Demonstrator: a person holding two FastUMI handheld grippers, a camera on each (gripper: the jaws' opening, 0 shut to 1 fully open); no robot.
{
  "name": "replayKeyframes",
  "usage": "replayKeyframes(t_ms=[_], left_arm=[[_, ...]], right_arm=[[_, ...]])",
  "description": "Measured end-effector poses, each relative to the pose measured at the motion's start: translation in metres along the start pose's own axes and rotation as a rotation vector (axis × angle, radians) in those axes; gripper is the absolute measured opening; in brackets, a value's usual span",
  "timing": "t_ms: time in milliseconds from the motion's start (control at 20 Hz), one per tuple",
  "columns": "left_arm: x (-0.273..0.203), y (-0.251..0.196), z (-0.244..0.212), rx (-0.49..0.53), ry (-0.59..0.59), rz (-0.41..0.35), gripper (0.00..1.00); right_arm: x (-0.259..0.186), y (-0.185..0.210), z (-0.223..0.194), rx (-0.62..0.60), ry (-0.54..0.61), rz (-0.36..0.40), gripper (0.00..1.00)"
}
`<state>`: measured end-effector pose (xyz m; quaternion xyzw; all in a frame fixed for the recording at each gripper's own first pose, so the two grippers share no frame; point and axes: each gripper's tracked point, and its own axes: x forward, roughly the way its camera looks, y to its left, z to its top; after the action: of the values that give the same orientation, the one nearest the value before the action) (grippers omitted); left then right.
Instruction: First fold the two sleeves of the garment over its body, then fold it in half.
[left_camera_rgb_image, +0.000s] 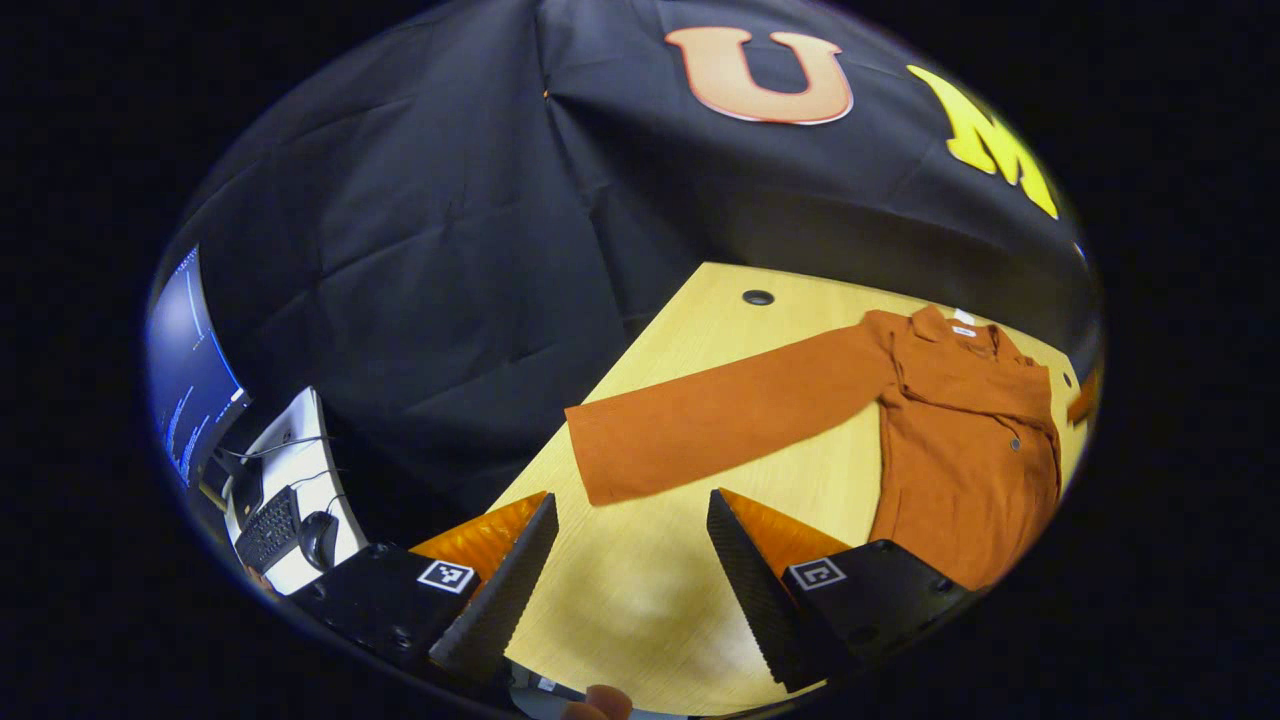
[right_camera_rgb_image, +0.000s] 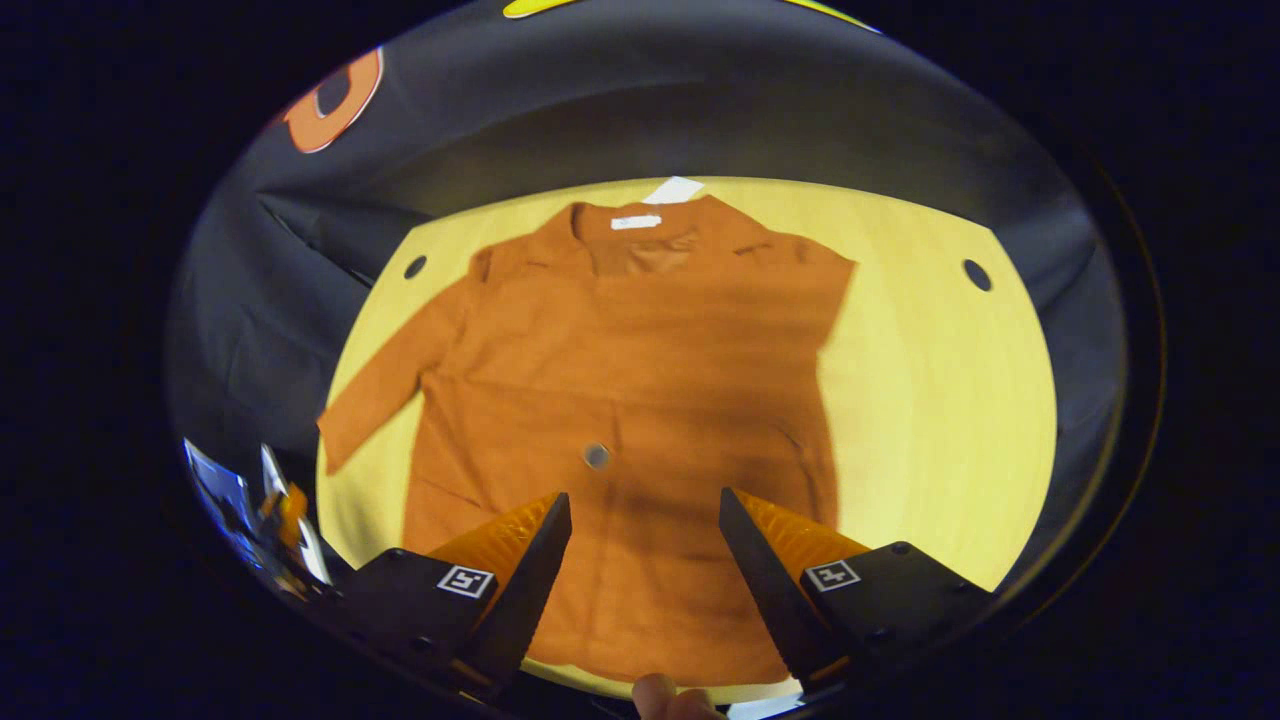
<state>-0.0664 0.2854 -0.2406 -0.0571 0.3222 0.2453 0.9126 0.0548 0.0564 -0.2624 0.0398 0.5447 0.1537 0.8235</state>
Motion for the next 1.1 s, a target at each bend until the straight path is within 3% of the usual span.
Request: replayKeyframes(t_ms=[100, 150, 200, 350, 450, 650, 750, 850, 950, 1100], left_arm=[[0.029, 0.004, 0.006, 0.008, 0.11, -0.007, 0.98], [0.042, 0.008, 0.009, 0.06, 0.159, -0.007, 1.0], [0.054, 0.013, 0.011, 0.118, 0.195, 0.003, 0.99], [0.084, 0.021, 0.017, 0.193, 0.228, 0.03, 0.99], [0.095, 0.014, 0.012, 0.066, 0.265, 0.003, 1.0], [0.1, 0.008, 0.005, -0.321, 0.428, -0.039, 1.0], [0.099, 0.011, 0.003, -0.424, 0.523, -0.028, 1.0], [0.095, 0.02, 0.007, -0.413, 0.618, -0.004, 1.0], [0.095, 0.02, 0.008, -0.373, 0.683, -0.007, 1.0], [0.1, 0.009, -0.002, -0.412, 0.781, -0.013, 0.98]], right_arm=[[-0.013, -0.017, -0.044, -0.033, 0.006, 0.0, 0.97], [-0.017, -0.027, -0.063, -0.043, -0.011, -0.011, 0.99], [-0.021, -0.038, -0.078, -0.046, -0.029, -0.032, 0.95], [-0.032, -0.06, -0.115, -0.024, -0.061, -0.066, 0.99], [-0.042, -0.066, -0.134, 0.006, -0.059, -0.065, 0.99], [-0.072, -0.067, -0.138, 0.029, -0.116, -0.056, 0.99], [-0.085, -0.074, -0.139, 0.039, -0.129, -0.089, 0.99], [-0.095, -0.063, -0.136, 0.044, -0.139, -0.065, 0.95], [-0.102, -0.067, -0.13, 0.005, -0.169, -0.091, 0.98], [-0.108, -0.061, -0.116, 0.008, -0.225, -0.088, 0.99]])
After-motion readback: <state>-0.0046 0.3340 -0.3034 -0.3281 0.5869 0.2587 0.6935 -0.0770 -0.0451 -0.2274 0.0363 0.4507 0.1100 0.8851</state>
